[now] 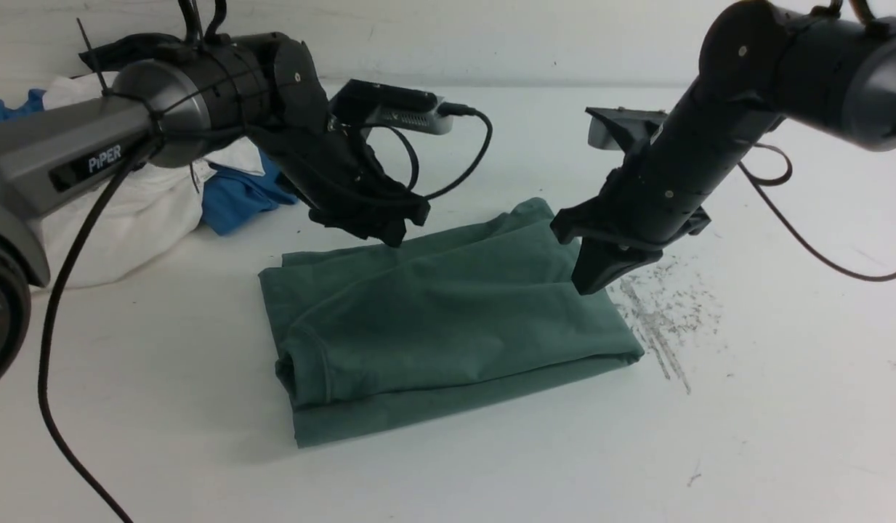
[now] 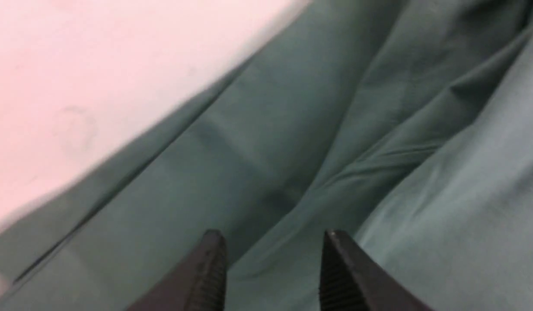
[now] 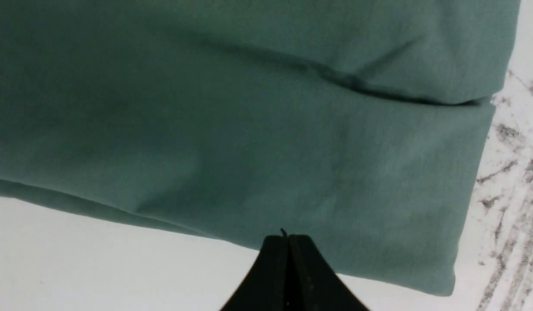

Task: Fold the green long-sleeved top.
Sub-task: Use the right arm to drag the right edge of the fabric to the left and folds it over the left edge

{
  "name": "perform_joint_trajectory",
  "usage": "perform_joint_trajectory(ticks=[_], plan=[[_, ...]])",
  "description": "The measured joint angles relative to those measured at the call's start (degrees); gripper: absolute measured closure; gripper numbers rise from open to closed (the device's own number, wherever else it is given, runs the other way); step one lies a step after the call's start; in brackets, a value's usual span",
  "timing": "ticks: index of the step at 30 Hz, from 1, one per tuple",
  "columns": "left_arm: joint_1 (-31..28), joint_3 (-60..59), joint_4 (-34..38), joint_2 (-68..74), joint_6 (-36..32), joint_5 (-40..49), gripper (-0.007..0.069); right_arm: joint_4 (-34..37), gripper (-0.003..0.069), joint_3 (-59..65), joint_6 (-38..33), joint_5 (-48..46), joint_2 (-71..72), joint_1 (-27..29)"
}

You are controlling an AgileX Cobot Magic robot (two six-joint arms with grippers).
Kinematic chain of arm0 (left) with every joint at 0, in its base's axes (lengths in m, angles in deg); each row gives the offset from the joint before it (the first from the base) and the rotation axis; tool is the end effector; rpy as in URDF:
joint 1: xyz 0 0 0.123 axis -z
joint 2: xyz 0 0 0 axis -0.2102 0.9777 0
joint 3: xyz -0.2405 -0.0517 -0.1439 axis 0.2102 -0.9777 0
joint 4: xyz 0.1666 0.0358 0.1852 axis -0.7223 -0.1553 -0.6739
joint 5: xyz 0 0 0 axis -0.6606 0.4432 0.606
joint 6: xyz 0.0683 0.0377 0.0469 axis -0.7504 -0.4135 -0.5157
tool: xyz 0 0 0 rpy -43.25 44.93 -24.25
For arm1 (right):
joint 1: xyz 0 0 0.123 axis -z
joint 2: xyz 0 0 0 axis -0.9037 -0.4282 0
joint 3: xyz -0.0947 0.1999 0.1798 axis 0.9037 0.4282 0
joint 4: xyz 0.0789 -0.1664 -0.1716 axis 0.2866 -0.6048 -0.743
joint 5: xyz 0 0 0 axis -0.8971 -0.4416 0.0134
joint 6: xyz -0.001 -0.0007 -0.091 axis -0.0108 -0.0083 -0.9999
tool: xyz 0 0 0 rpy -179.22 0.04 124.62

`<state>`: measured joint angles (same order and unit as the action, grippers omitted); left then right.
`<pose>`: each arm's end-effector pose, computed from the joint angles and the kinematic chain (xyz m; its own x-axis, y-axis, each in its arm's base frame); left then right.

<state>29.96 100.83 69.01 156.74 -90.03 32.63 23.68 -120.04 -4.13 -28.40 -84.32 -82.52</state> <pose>0.4317 -0.1565 0.2354 -0.8365 0.2963 -0.4609 0.4033 0.9023 -0.1520 0.3895 0.1602 0.2453 -0.9101 -0.3714 -0.1838 -0.4135 0.8435 0.3427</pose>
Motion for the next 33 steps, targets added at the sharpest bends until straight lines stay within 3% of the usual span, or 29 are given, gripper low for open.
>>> perform_joint_trajectory(ticks=[3, 6, 9, 15, 19, 29, 33], plan=[[-0.1, 0.6, 0.1, -0.8, 0.9, 5.0, 0.0417, 1.7, 0.0673, 0.0, -1.4, 1.7, 0.0, 0.0], [0.4, 0.6, 3.8, -1.7, -3.2, 11.7, 0.0584, 4.7, 0.0673, 0.0, -4.6, 6.3, 0.0, -0.1], [1.2, -0.7, 7.3, -1.3, -7.9, 11.0, 0.0622, 6.2, 0.0673, -0.3, -6.1, 11.4, -0.8, -0.4], [1.8, -1.7, 10.4, 4.2, -10.6, 3.1, 0.0629, 7.1, 0.0673, -3.7, -6.4, 15.9, -7.3, -0.4], [0.9, -1.8, 10.3, 7.7, -7.3, 0.5, 0.0629, 6.9, 0.0673, -7.5, -6.4, 16.7, -13.5, -0.4], [0.4, -1.8, 10.2, 5.9, -6.0, 5.1, 0.0629, -1.6, 0.0673, -10.8, 1.5, 27.6, -17.0, -0.5], [0.5, -1.8, 9.8, 4.3, -6.7, 9.4, 0.0629, -3.0, 0.0673, -12.4, 2.2, 25.7, -17.0, -0.5]])
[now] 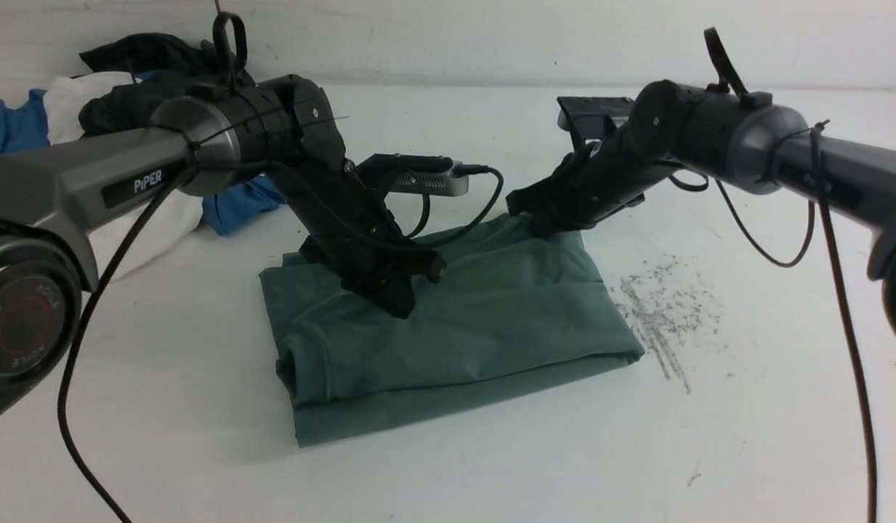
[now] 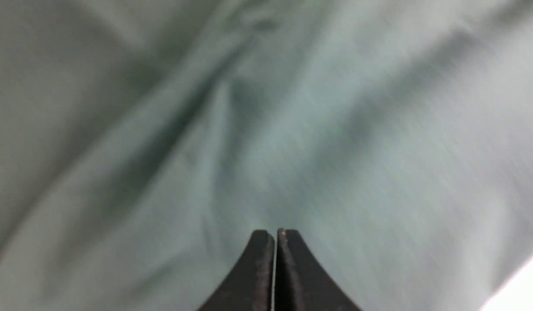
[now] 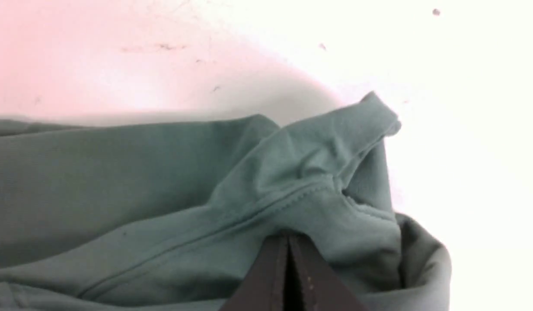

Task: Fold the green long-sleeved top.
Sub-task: Use the right arm to drag the right edge of the fabric to the left and folds it over the left edge

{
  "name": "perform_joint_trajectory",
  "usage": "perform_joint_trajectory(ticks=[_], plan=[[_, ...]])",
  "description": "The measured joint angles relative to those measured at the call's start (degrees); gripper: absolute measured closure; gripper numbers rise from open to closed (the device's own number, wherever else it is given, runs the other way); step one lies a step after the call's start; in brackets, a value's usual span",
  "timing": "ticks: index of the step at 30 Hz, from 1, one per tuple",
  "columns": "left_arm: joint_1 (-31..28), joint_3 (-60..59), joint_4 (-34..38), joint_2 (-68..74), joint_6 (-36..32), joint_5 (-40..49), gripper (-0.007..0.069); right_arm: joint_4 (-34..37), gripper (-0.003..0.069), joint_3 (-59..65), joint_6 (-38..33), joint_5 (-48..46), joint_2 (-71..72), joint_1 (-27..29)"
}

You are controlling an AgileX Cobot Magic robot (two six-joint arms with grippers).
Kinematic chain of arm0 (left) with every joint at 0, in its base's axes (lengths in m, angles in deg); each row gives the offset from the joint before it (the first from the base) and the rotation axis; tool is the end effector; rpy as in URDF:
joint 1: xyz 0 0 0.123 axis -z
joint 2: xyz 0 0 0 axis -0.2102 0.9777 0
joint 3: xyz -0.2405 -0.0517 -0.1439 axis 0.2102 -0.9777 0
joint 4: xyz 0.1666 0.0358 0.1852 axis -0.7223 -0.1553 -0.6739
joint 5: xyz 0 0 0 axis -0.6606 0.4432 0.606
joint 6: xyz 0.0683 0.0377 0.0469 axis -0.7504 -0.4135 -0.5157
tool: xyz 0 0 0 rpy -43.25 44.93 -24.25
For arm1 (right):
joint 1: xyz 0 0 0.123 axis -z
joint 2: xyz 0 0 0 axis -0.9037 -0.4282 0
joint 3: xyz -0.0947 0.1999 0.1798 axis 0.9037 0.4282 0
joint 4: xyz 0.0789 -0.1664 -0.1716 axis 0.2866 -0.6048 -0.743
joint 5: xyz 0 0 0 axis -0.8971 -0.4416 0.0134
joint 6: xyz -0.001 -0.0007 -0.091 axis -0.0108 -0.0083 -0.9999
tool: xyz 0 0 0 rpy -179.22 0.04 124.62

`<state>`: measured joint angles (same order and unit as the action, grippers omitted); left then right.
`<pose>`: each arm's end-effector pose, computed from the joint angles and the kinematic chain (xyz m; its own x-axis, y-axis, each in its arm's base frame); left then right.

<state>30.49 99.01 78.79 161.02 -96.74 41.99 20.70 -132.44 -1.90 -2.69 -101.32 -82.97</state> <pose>0.4159 -0.1712 0.1923 -0.8910 0.3764 -0.2539 0.4443 0.8377 -0.3174 0.4780 0.1809 0.1765 -0.8462 -0.2107 -0.4894 -0.3614 0.9019 0.2365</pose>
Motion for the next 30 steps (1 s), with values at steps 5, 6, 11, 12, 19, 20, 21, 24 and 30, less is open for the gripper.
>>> perform_joint_trajectory(ticks=[5, 6, 11, 12, 19, 20, 21, 24, 30], plan=[[0.1, 0.0, -2.2, -3.7, 0.0, 4.7, 0.0629, -3.6, 0.0673, -3.2, 0.1, -12.9, 2.2, 0.0], [0.1, 0.0, -2.3, -4.6, 0.0, 5.6, 0.0629, -4.6, 0.0673, -3.4, 0.1, -16.5, 3.3, 0.0], [0.4, -2.2, -3.0, -8.5, 0.0, 6.5, 0.0629, -8.9, 0.0673, -3.5, 0.1, -25.4, 5.6, 0.0], [0.5, -3.1, -3.0, -8.9, 0.0, 6.3, 0.0629, -9.2, 0.0673, -3.0, 0.0, -25.5, 5.6, 0.0], [0.5, -14.4, -3.7, -9.2, 0.7, 0.4, 0.0629, -3.7, 0.0673, -1.5, -1.0, -22.6, 3.6, 0.0], [0.5, -15.6, -3.7, -9.2, 0.9, -0.3, 0.0629, -3.2, 0.0673, -1.5, -1.2, -22.4, 3.1, 0.0], [0.5, -17.3, -3.9, -9.2, 1.1, -1.4, 0.0629, -2.9, 0.0673, -1.5, -1.3, -22.5, 2.2, 0.0], [0.5, -20.1, -4.5, -9.2, 1.3, -2.9, 0.0629, -2.8, 0.0673, -1.4, -1.3, -24.3, 0.1, 0.0], [0.5, -21.8, -5.7, -9.7, 2.5, -3.5, 0.0629, -2.8, 0.0673, -1.4, -0.9, -25.3, -0.3, 0.0]])
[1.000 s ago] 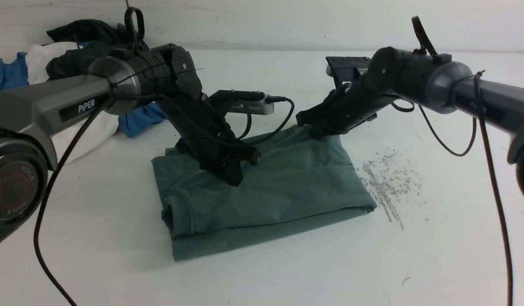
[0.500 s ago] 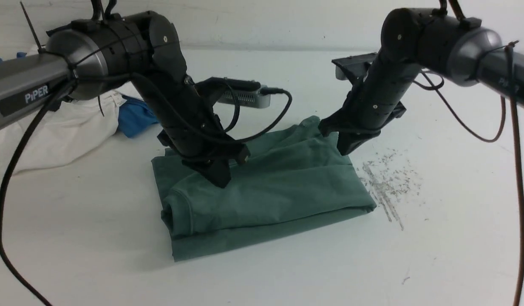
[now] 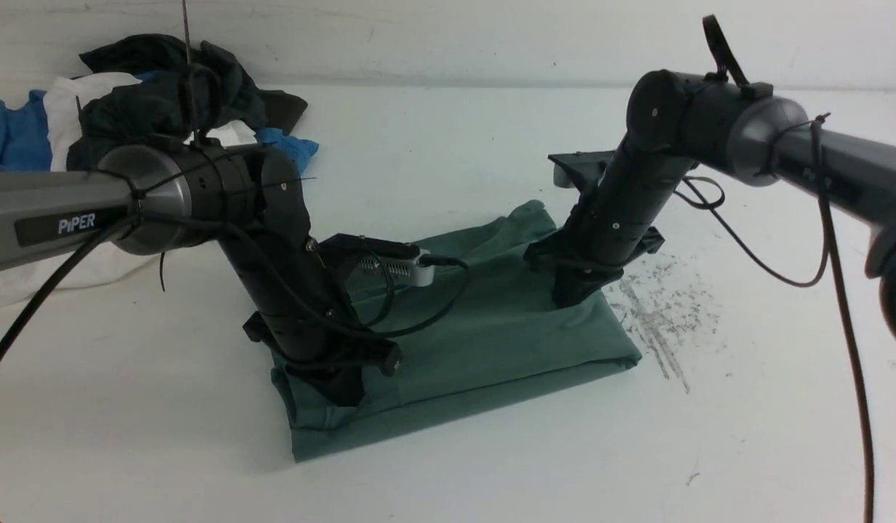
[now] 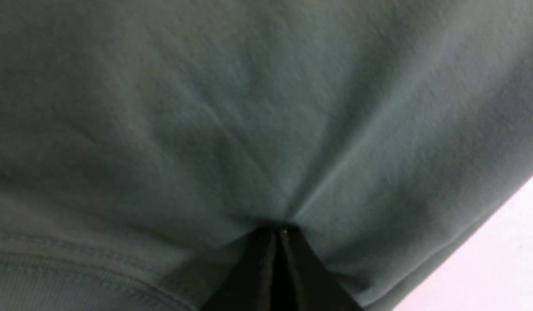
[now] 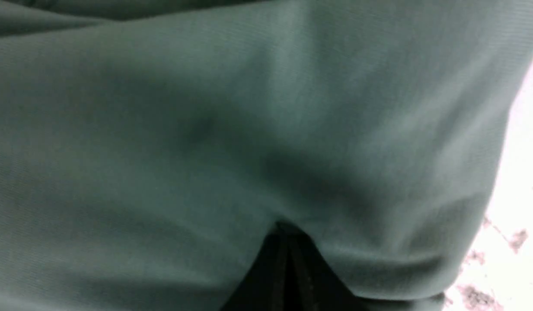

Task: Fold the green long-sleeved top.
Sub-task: Use the right arm to drag the right edge of the fabric to the left and folds it over the left edge

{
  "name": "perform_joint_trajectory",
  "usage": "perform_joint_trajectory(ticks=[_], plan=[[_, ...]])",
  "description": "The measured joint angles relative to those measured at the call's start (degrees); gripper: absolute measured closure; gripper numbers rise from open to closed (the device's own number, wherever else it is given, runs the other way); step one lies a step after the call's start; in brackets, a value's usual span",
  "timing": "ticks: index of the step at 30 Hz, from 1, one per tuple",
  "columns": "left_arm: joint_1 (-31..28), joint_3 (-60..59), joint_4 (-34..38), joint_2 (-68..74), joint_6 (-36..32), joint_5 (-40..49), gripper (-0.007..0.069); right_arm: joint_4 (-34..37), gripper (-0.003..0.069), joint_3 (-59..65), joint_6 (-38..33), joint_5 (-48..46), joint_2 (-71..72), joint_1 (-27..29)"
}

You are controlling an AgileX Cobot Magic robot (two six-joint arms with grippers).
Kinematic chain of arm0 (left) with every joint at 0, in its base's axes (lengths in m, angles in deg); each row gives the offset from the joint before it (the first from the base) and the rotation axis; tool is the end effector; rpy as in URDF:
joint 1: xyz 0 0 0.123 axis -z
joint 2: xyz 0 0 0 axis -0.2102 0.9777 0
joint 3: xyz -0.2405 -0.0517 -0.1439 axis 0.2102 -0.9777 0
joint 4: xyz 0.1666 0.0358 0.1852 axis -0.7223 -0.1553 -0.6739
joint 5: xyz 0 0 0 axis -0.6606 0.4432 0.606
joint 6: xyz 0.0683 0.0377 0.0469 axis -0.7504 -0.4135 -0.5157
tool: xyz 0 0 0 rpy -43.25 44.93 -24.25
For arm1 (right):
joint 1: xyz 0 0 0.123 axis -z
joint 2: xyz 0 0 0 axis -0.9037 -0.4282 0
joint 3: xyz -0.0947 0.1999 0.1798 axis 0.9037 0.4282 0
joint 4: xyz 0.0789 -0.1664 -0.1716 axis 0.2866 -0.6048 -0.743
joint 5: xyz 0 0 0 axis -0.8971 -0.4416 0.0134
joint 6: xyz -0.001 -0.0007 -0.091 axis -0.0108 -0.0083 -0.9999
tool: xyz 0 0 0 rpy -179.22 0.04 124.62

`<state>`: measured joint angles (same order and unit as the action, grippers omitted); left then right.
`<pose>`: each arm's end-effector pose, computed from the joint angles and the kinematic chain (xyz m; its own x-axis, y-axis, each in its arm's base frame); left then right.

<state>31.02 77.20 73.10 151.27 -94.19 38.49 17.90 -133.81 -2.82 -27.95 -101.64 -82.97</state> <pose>0.3491 -0.1441 0.1666 -0.9163 0.3918 -0.0832 0.3997 0.8819 -0.2500 0.4440 0.1730 0.1689 -0.9113 -0.3954 -0.1151 -0.4118 0.8734 0.2599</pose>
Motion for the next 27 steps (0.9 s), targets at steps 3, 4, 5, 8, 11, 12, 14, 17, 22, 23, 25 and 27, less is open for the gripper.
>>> perform_joint_trajectory(ticks=[3, 4, 5, 8, 11, 12, 14, 17, 22, 23, 25, 27], plan=[[0.0, -0.1, -0.5, -0.6, 0.0, 0.0, 0.0629, -1.6, 0.0673, 0.5, 1.4, 0.0, 0.5, 0.0], [0.0, -0.2, -0.6, -0.8, 0.0, 0.0, 0.0629, -2.3, 0.0673, 1.0, 2.0, 0.0, 0.8, 0.0], [0.0, -0.3, -1.0, -1.0, 0.1, 0.1, 0.0629, -2.9, 0.0673, 1.7, 2.7, 0.0, 1.2, 0.0], [0.0, -0.3, -2.0, -1.3, 0.2, 0.6, 0.0629, -3.3, 0.0673, 4.1, 3.3, 0.3, 1.9, 0.0], [0.0, -0.4, -2.6, -1.6, 0.2, 0.8, 0.0629, -3.3, 0.0673, 6.9, 3.4, 1.0, 3.1, 0.0], [0.0, -0.4, -2.9, -1.9, 0.2, 1.0, 0.0629, -3.3, 0.0673, 8.1, 3.4, 1.1, 3.8, 0.0], [0.0, -0.4, -3.1, -2.3, 0.2, 1.0, 0.0629, -3.5, 0.0673, 9.9, 3.4, 1.1, 4.9, 0.0], [0.0, -0.4, -3.3, -3.4, 0.2, 1.0, 0.0629, -4.9, 0.0673, 12.1, 4.0, 0.4, 7.0, 0.0], [-0.2, -0.5, -3.6, -7.0, 0.2, 1.1, 0.0629, -7.9, 0.0673, 12.6, 5.9, -0.1, 12.2, 0.0], [-0.3, -0.5, -3.6, -7.2, 0.2, 1.1, 0.0629, -7.9, 0.0673, 12.6, 5.9, -0.1, 12.5, 0.0], [-1.3, -0.5, -3.8, -11.1, 0.2, 1.1, 0.0629, -9.9, 0.0673, 12.6, 6.6, -0.2, 16.8, 0.0], [-2.3, -0.5, -3.8, -14.4, 0.2, 1.2, 0.0629, -11.9, 0.0673, 12.6, 7.3, -0.3, 19.5, 0.0]])
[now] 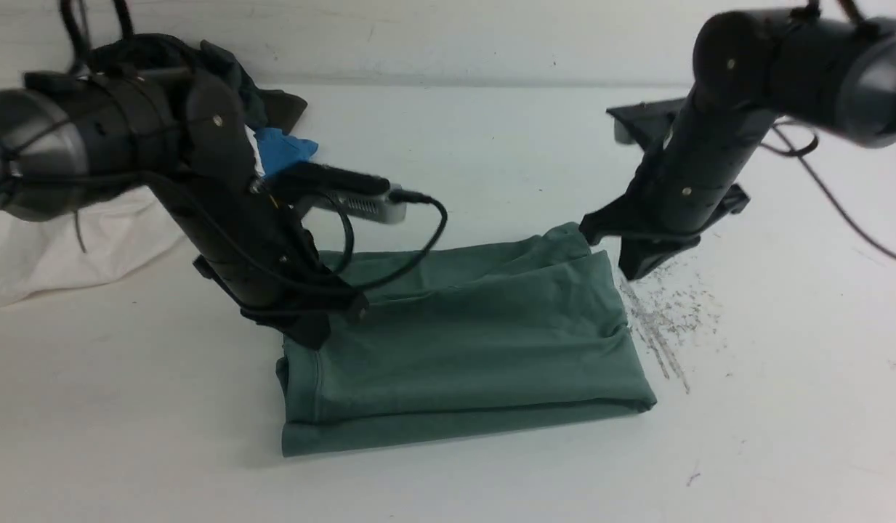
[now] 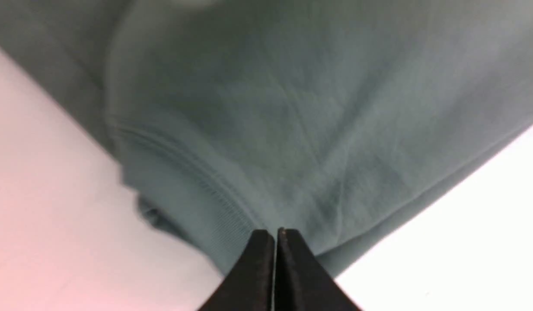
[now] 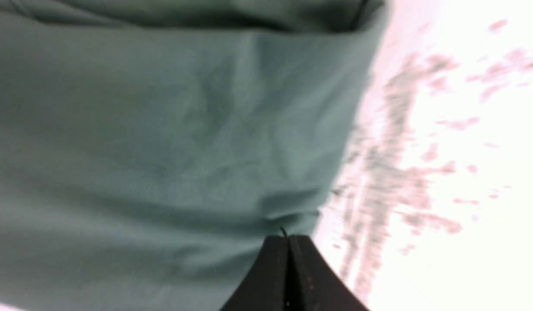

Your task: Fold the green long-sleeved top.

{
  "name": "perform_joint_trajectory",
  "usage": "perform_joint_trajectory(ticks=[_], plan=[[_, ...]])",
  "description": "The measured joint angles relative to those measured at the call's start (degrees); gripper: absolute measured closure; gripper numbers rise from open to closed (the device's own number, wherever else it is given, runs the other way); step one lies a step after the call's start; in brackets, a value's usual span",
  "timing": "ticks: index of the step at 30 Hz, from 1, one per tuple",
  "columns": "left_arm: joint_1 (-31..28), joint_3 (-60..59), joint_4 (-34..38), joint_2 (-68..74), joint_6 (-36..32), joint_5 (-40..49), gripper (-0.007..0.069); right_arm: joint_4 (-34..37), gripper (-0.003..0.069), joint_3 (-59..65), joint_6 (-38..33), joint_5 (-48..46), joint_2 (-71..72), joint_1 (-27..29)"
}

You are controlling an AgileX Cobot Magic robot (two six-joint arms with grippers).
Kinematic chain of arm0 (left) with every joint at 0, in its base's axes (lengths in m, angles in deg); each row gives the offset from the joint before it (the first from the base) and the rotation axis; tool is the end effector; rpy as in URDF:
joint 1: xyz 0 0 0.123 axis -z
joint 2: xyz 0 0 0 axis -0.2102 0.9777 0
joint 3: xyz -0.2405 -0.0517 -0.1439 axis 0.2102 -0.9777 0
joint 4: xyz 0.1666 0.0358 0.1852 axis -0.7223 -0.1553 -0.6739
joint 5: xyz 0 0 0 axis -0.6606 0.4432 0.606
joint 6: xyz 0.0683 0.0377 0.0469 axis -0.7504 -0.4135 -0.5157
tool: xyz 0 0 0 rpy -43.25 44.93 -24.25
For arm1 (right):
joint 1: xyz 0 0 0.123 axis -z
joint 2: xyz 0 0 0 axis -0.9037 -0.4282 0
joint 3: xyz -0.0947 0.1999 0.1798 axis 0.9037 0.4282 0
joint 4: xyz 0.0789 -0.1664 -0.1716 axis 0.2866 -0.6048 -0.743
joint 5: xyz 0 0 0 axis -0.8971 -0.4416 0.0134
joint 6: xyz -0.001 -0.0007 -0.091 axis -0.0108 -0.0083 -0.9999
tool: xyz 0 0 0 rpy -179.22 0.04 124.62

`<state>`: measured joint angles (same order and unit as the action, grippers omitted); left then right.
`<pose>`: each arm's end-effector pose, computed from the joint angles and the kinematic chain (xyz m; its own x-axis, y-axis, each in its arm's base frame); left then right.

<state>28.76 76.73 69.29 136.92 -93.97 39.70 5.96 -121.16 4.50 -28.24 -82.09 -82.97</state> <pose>0.3309 -0.1184 0.2546 -0.8770 0.3806 -0.2934 0.4386 0.8833 -0.1652 0.3927 0.1377 0.2606 -0.9180 -0.3456 -0.1947 -0.3644 0.9286 0.0698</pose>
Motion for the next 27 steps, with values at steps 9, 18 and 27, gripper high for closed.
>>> perform_joint_trajectory(ticks=[9, 18, 27], plan=[[-5.7, -0.1, -0.1, -15.7, 0.0, 3.1, 0.0629, -6.7, 0.0673, 0.0, 2.2, -1.0, 13.7, 0.0], [-6.1, -0.5, -0.2, -29.4, 0.2, 6.8, 0.0629, -7.1, 0.0673, 0.5, 5.9, -2.1, 29.6, 0.0], [-6.1, -7.4, -0.1, -38.4, 2.1, 7.6, 0.0629, -7.3, 0.0673, 9.8, 6.4, -2.5, 43.9, 0.0]])
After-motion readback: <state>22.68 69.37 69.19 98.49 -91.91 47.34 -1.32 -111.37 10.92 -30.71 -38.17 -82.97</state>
